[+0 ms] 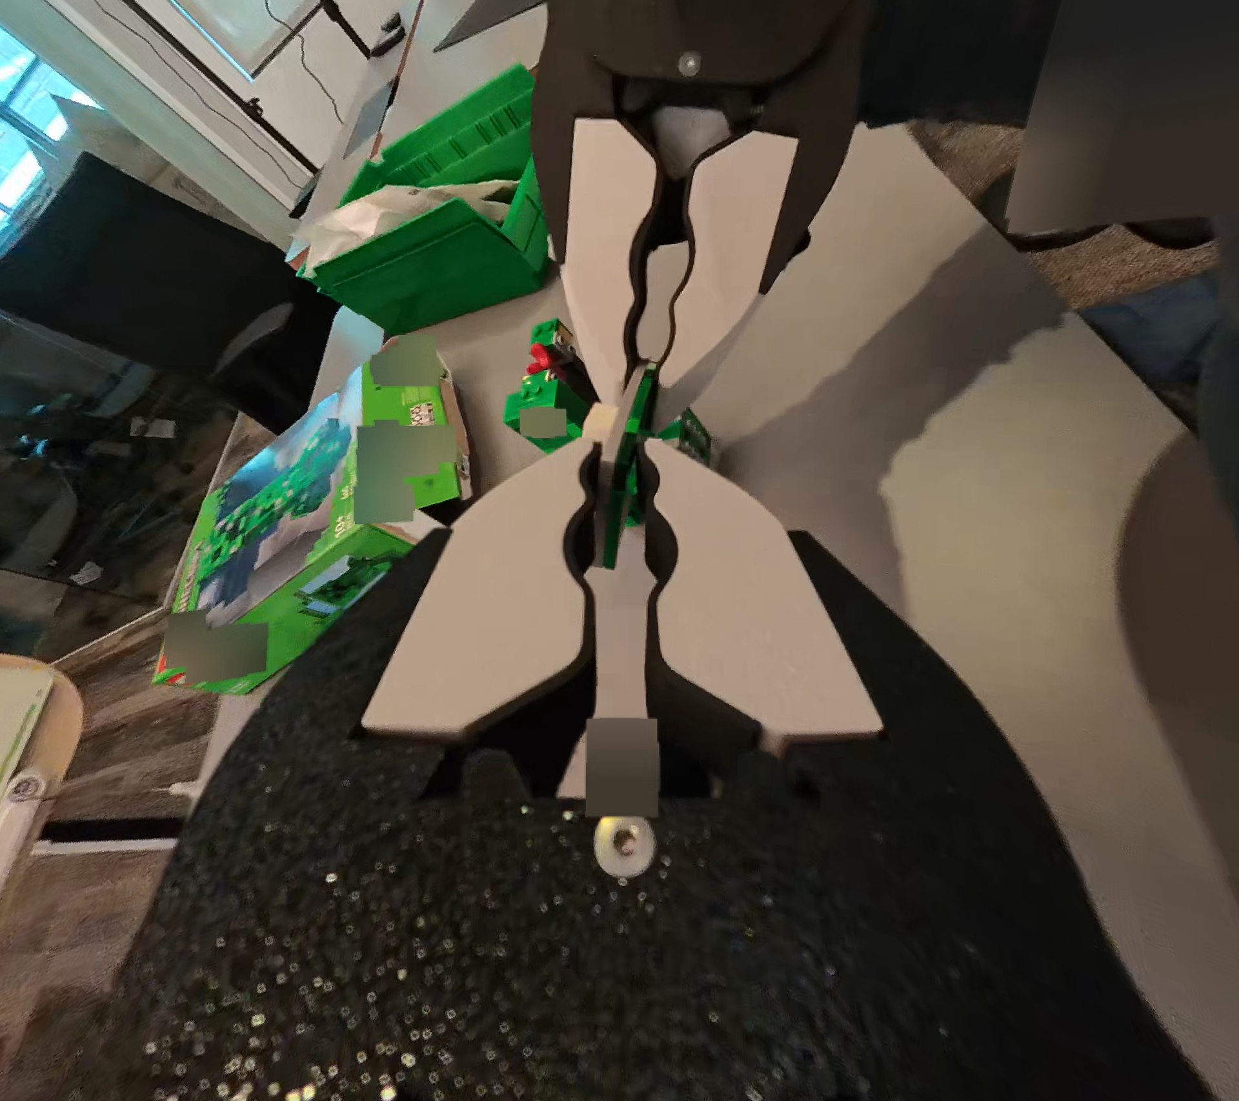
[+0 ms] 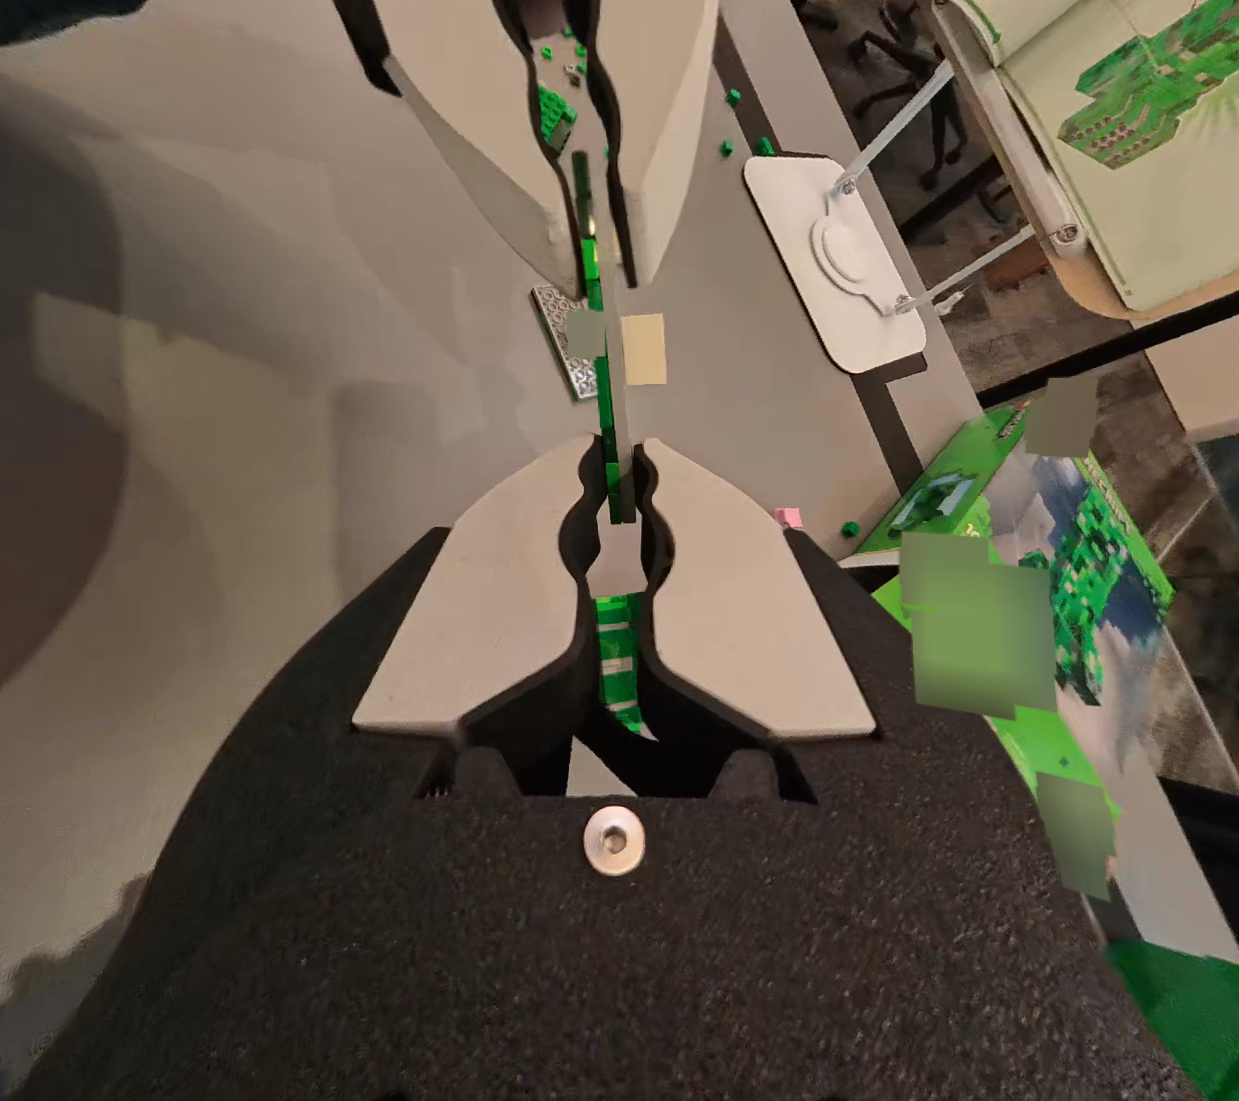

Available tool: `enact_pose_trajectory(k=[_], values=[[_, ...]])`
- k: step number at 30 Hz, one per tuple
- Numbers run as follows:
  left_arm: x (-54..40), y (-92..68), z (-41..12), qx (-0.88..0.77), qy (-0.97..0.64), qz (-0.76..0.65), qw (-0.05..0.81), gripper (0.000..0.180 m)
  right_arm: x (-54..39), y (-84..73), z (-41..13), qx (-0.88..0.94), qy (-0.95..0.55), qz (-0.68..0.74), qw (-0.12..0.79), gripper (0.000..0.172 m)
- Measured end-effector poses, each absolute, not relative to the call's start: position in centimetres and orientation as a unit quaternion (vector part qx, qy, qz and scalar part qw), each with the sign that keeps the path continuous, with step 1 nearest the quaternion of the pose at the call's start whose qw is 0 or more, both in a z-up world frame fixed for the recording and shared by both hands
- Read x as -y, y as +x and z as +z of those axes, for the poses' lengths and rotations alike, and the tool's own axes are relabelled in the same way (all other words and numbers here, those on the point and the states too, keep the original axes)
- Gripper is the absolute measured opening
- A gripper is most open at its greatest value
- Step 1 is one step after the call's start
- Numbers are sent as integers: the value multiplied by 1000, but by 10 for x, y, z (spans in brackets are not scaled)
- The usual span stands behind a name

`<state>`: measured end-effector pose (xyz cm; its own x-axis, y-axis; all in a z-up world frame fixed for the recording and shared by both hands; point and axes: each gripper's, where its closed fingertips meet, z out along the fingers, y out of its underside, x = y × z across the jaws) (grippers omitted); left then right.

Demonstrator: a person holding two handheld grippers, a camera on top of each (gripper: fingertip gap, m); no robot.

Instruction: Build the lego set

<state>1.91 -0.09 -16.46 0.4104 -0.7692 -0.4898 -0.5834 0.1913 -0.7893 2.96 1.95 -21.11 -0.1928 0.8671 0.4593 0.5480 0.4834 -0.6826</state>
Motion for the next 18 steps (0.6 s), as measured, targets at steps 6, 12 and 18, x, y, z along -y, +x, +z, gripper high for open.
enact_pose_trajectory(k=[6,12,18], values=[[-9,3,-133,-391,-581,-180,691,6,-32,36,-166,638,-481,273,537,43],[5,-16,-100,-197,-416,-448,766,6,-28,44,-134,444,-487,532,531,29],[9,12,-115,-205,-385,-496,751,6,-15,42,-124,383,-464,597,530,24]])
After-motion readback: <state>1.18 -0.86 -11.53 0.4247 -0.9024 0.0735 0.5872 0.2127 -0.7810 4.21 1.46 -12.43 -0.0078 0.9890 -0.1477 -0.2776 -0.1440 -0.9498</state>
